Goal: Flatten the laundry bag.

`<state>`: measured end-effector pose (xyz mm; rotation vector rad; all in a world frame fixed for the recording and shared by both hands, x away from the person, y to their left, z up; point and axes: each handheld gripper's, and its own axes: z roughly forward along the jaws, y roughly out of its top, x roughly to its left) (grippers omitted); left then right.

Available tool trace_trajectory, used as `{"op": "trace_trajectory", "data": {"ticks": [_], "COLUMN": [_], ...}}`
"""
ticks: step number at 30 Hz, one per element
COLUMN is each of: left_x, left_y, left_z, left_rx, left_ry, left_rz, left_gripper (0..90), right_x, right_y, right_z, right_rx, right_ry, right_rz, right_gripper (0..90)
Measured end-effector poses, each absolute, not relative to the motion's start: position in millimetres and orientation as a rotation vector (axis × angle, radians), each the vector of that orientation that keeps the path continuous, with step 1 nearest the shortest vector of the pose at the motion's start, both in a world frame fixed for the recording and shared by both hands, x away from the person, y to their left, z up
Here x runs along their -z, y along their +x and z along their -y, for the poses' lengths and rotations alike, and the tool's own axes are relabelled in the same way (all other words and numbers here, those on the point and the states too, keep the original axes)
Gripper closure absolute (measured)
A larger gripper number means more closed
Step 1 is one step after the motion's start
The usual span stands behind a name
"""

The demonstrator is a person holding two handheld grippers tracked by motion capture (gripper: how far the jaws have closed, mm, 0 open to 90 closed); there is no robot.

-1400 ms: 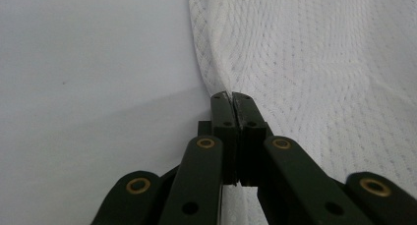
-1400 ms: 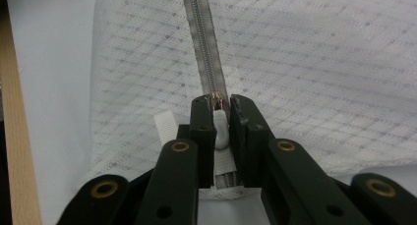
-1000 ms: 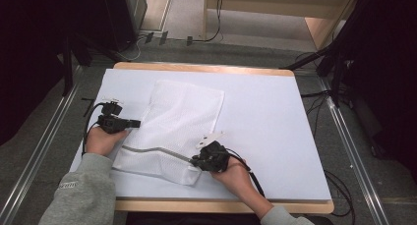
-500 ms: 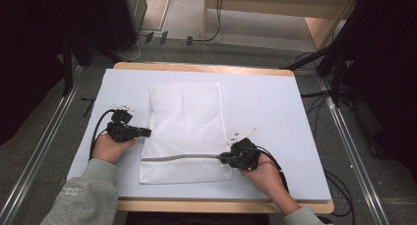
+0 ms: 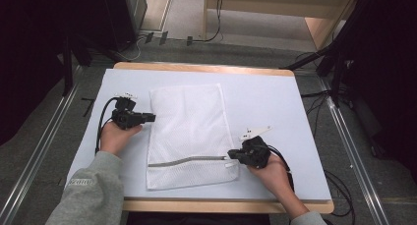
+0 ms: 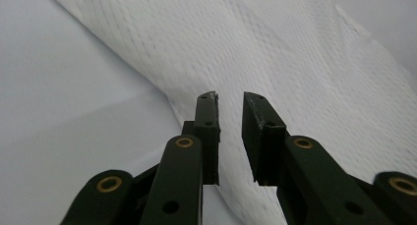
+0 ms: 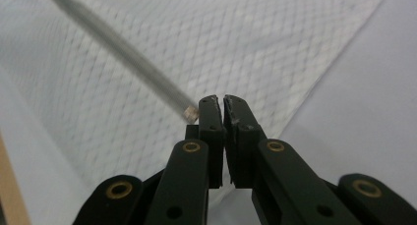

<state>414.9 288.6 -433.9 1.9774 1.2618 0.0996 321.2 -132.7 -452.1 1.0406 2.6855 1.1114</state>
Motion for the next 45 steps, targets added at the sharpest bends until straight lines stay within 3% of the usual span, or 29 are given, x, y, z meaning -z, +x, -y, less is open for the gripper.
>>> {"op": "trace_trajectory", "data": {"ticks": [4, 10, 15, 18, 23, 25, 42, 45], "left_x": [443.5, 456.6, 457.2, 457.7, 458.2, 458.5, 459.2, 456.6], "left_y": [432.0, 439.6, 440.6, 440.8, 441.3, 441.5, 454.2, 453.7], "left_z": [-285.2, -284.6, -290.9, -291.6, -289.2, -288.1, -271.4, -271.6], "left_rx": [-0.075, -0.091, -0.12, -0.109, -0.118, -0.122, -0.102, -0.099], "left_ry": [1.973, 1.977, 1.98, 1.969, 1.969, 1.968, 1.997, 2.015], "left_rz": [-1.287, -1.308, -1.33, -1.332, -1.328, -1.326, -1.273, -1.271], "left_gripper": [81.0, 79.8, 78.3, 78.3, 78.4, 78.5, 77.7, 75.1], "right_x": [453.4, 460.6, 469.4, 471.9, 470.7, 469.9, 471.2, 471.7], "right_y": [340.0, 366.1, 385.4, 389.1, 390.0, 391.5, 365.3, 365.5], "right_z": [130.6, 120.7, 113.2, 109.3, 104.2, 105.2, 128.0, 129.8], "right_rx": [-1.178, -1.131, -1.069, -1.066, -1.01, -1.017, -1.045, -1.072], "right_ry": [1.098, 1.133, 1.181, 1.188, 1.172, 1.184, 1.24, 1.243], "right_rz": [-2.608, -2.516, -2.466, -2.446, -2.435, -2.457, -2.452, -2.457], "right_gripper": [80.9, 66.3, 59.4, 63.2, 87.0, 89.7, 88.2, 83.6]}}
